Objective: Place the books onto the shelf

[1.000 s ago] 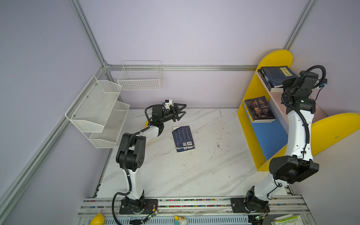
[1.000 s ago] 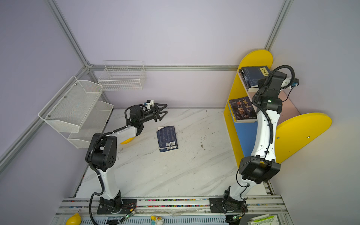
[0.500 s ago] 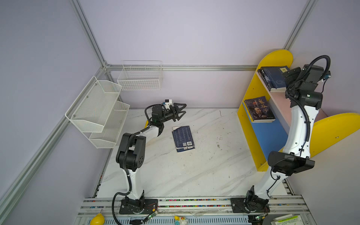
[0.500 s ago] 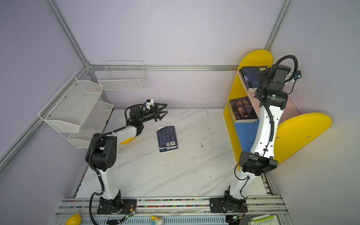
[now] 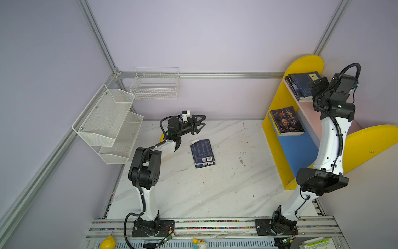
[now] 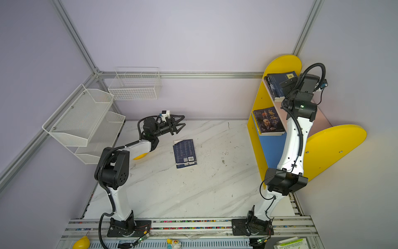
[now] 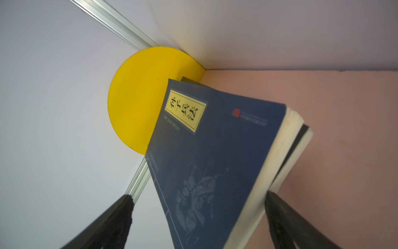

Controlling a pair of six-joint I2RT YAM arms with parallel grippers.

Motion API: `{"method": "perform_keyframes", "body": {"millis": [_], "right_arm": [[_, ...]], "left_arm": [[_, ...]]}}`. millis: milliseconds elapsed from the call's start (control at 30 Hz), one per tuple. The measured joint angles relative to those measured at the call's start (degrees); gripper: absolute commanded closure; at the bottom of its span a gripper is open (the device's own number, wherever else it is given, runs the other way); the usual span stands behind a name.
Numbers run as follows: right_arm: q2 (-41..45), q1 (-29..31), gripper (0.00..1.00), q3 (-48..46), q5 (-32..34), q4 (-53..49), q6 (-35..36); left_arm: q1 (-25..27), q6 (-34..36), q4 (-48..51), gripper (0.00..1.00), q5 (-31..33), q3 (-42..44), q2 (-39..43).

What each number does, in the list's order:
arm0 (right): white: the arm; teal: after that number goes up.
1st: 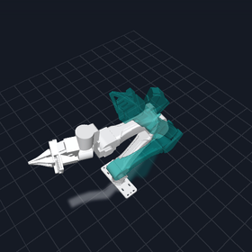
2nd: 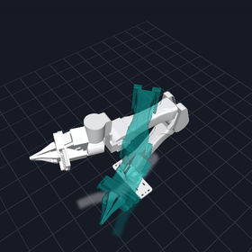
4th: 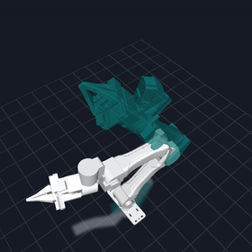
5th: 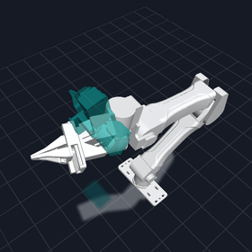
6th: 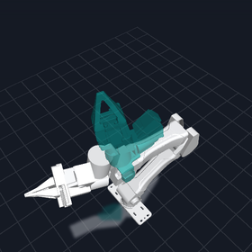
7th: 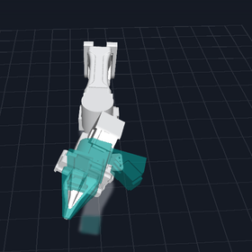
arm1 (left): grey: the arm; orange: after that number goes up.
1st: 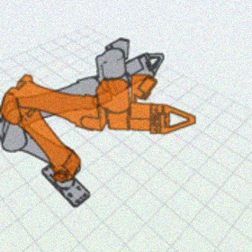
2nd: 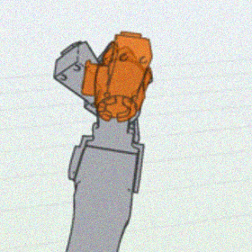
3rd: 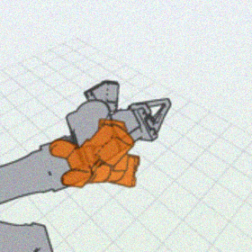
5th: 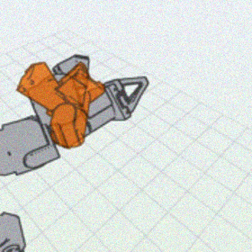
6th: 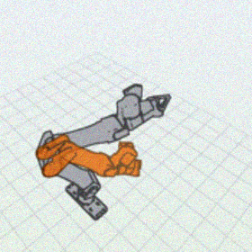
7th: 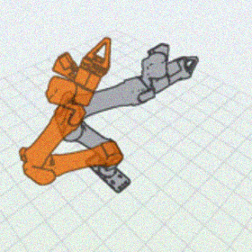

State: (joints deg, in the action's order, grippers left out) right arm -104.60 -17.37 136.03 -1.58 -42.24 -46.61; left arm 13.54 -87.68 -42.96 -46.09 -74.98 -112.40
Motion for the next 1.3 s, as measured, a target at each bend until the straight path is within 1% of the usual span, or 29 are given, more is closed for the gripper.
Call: {"method": "perform_keyframes", "body": {"millis": [333,400,567,633,767,800,867,933,1000,1067,1133,1233,1300], "right_arm": [[2.08,-0.09,0.04,-2.84,-1.05,2.64,-1.66],[2.73,-0.09,0.03,-3.21,-0.57,2.95,-1.7],[8.72,-0.07,0.03,-10.14,2.73,4.22,-1.62],[10.8,-0.04,0.03,-11.06,3.63,3.96,-0.52],[11.72,1.11,0.03,-6.78,0.46,3.67,5.6],[11.3,2.71,0.03,-4.85,0.35,3.13,7.74],[10.25,8.63,0.03,-1.31,0.48,2.12,11.96],[9.57,16.5,0.03,-0.39,0.85,1.95,16.13],[9.31,24.63,0.02,-2.01,1.9,1.75,19.37],[9.31,31.39,0.03,-5.95,3.63,1.86,21.73],[9.44,37.53,0.03,-12.94,5.75,4.0,22.99],[9.18,43.93,0.04,-26.82,6.75,9.44,23.12],[7.78,46.58,0.07,-35.5,6.25,13.51,22.4]], "left_arm": [[0.0,-0.35,-1.18,0.28,-0.2,0.74,0.0],[0.0,-0.44,-1.18,0.28,-0.2,0.74,0.0],[-0.02,-0.39,-1.16,0.26,-0.22,0.74,0.0],[-0.02,-0.17,-0.9,0.25,-0.22,0.74,0.0],[-0.28,2.29,3.3,0.24,-0.2,0.74,0.26],[-0.42,3.69,5.57,0.24,-0.11,0.74,0.57],[-0.7,7.37,11.26,0.24,0.13,0.74,1.6],[-1.09,13.09,20.09,0.24,1.22,0.72,3.76],[-1.51,19.41,29.49,0.24,3.48,0.7,6.51],[-1.99,24.83,37.75,0.24,6.05,0.74,9.33],[-2.89,30.1,44.57,0.24,8.96,1.73,12.96],[-4.59,35.06,49.66,0.25,11.26,6.25,17.86],[-5.35,37.11,51.65,0.25,11.93,9.42,19.23]]}}
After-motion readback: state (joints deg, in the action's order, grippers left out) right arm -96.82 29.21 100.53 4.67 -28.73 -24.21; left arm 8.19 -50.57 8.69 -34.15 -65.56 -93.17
